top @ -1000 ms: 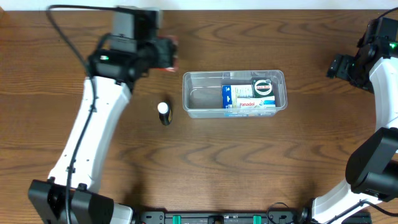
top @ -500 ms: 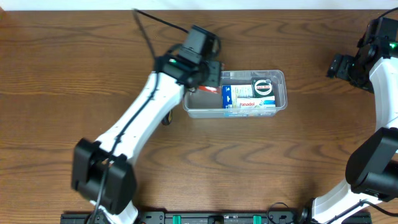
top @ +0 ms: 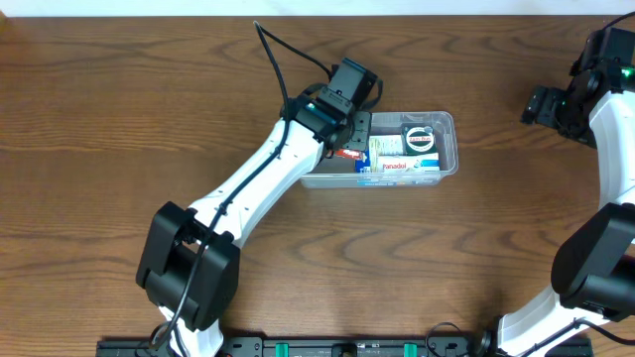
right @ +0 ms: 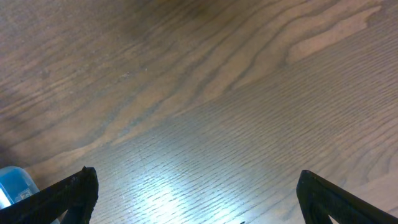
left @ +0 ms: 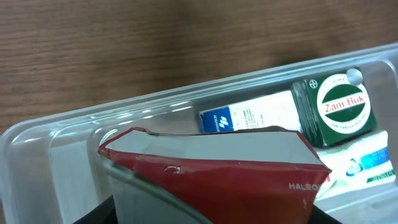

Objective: Pack container
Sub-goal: 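Lower the red box into the container's left end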

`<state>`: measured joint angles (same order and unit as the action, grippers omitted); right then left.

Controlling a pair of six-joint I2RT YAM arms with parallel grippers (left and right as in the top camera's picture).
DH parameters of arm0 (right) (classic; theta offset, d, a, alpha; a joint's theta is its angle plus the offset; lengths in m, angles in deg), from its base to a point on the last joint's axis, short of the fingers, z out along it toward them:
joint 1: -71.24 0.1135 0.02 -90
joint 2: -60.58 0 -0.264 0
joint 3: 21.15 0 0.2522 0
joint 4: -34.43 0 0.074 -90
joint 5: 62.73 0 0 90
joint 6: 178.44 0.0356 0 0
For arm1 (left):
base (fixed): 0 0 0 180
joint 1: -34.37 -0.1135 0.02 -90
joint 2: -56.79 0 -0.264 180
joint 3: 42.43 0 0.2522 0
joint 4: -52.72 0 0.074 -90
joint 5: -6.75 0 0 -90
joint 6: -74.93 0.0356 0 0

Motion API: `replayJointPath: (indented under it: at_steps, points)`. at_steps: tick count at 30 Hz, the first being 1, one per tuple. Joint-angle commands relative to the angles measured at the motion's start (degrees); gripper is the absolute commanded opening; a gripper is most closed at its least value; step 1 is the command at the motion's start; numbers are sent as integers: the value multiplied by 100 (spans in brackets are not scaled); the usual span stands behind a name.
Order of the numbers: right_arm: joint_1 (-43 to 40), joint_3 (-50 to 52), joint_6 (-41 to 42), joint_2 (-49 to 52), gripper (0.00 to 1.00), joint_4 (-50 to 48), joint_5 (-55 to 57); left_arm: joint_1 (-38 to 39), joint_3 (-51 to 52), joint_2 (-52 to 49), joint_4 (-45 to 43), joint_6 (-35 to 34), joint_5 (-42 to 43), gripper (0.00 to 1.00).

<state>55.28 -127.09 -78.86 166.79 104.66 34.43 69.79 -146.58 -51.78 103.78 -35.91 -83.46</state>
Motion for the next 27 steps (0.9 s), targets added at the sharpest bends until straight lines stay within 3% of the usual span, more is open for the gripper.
replayJointPath:
  at_steps: [1,27]
  points:
    - [-24,-59,-66,-92,99,9,33,87,55,-140,2,-240,-417,56]
    - [-22,-61,-66,-92,99,9,35,83,55,-868,-17,-393,-697,56]
